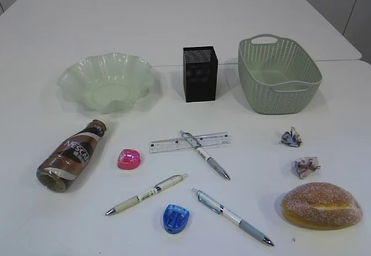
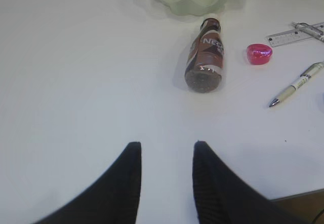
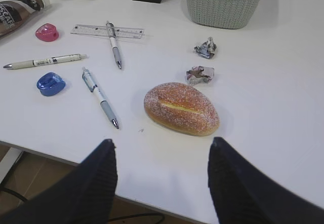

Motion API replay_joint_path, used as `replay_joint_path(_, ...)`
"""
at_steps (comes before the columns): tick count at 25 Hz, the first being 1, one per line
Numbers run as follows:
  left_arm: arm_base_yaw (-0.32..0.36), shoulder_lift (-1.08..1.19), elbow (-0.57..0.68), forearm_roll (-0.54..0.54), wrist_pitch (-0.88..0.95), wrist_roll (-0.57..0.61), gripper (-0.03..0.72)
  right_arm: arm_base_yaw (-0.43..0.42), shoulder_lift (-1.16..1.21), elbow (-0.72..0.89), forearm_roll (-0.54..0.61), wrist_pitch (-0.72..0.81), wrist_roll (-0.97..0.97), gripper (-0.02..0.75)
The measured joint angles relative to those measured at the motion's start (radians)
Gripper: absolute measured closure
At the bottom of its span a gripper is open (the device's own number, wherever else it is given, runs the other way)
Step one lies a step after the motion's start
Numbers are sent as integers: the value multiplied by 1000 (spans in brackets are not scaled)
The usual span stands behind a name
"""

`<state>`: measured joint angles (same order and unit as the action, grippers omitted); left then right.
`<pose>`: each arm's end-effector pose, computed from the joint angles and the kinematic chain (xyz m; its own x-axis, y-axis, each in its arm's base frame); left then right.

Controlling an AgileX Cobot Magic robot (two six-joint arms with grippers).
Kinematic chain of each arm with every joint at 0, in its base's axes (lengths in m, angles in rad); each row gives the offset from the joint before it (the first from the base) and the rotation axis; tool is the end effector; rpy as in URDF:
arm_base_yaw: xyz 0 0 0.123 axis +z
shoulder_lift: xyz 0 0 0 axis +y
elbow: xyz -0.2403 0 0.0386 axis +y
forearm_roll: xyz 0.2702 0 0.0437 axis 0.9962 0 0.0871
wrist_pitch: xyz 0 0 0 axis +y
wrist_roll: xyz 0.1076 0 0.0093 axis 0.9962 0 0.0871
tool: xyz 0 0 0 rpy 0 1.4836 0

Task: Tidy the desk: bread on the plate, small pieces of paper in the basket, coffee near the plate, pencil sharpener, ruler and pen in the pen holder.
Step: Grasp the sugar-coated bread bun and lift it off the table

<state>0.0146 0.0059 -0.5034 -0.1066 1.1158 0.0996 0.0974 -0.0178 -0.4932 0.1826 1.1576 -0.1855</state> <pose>0.0694 -0.0093 0.2760 -0.5002 0.0450 -0.8647 0.0944 0.9955 -0.0028 0.0619 0.0241 0.2715 -0.4933 -0.1584 -0.8553 -0.2934 0.9559 -0.0078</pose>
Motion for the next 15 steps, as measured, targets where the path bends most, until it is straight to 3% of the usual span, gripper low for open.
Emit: replay_joint_path(15, 0, 0, 0, 0, 0, 0, 450, 0, 0, 0, 0, 0, 0, 280)
